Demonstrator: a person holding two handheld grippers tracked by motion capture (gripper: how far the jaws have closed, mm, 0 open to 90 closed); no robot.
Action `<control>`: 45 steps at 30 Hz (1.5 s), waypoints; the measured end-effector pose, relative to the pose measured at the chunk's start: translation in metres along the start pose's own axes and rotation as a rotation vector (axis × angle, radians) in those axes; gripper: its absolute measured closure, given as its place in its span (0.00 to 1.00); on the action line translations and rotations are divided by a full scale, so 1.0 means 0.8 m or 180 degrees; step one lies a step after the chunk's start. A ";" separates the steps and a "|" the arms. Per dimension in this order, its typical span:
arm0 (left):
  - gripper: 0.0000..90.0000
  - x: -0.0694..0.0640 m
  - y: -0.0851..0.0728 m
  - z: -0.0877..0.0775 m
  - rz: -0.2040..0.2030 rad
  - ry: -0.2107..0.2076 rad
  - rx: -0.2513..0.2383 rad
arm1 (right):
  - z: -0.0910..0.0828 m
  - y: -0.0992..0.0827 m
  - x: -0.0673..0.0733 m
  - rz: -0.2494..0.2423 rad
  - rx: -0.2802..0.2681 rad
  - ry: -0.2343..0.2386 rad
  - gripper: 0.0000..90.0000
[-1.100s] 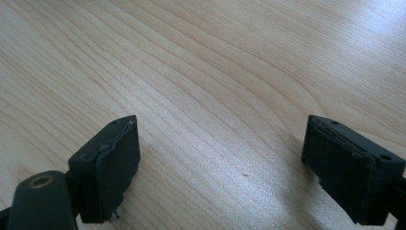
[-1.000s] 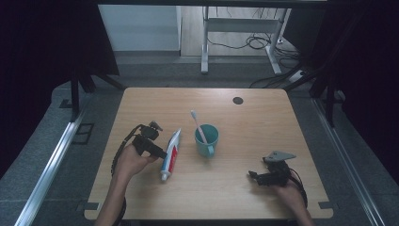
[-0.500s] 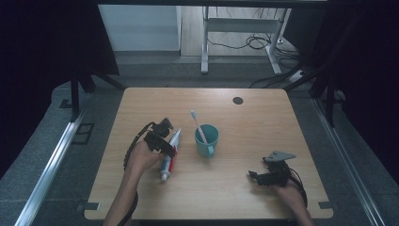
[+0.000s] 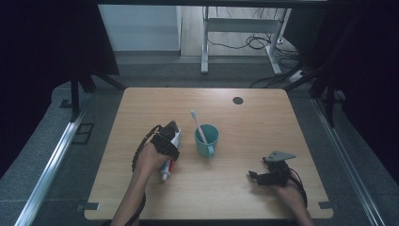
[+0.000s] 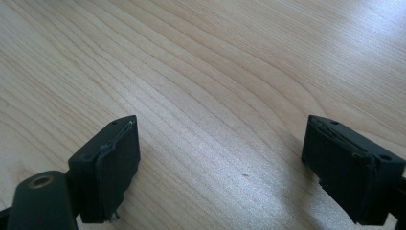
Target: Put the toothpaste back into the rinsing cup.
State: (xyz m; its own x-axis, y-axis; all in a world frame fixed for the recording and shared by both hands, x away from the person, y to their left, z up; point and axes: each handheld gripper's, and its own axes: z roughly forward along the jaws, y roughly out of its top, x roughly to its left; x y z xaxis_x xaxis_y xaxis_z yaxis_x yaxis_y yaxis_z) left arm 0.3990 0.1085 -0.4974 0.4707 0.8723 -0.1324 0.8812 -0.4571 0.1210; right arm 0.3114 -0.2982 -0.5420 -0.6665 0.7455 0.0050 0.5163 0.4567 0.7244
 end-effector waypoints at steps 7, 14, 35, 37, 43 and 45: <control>0.49 -0.003 0.001 0.006 -0.0039 0.0016 -0.0033 | 0.000 0.000 0.000 0.0000 0.0001 0.0001 0.15; 0.58 -0.003 0.001 0.005 -0.0079 -0.0006 -0.0049 | 0.000 0.000 0.000 0.0001 0.0000 0.0001 0.15; 0.75 0.000 -0.002 0.002 0.0018 -0.0130 -0.0004 | 0.000 0.000 0.000 0.0001 0.0001 0.0002 0.15; 0.75 0.000 -0.003 0.001 0.0041 -0.0138 -0.0005 | 0.000 0.000 0.000 0.0000 0.0001 0.0002 0.15; 0.76 0.002 -0.005 0.000 0.0084 -0.0125 -0.0036 | 0.000 0.000 0.000 0.0001 0.0001 0.0002 0.15; 0.76 0.003 -0.006 -0.001 0.0089 -0.0136 -0.0050 | 0.000 0.000 0.000 -0.0001 0.0001 0.0001 0.15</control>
State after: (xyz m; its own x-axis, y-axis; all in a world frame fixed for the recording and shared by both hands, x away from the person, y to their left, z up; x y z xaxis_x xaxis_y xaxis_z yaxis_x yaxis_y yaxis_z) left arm 0.3959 0.1127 -0.4974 0.4970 0.8509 -0.1705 0.8669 -0.4782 0.1405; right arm 0.3114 -0.2982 -0.5420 -0.6668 0.7452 0.0052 0.5163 0.4570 0.7243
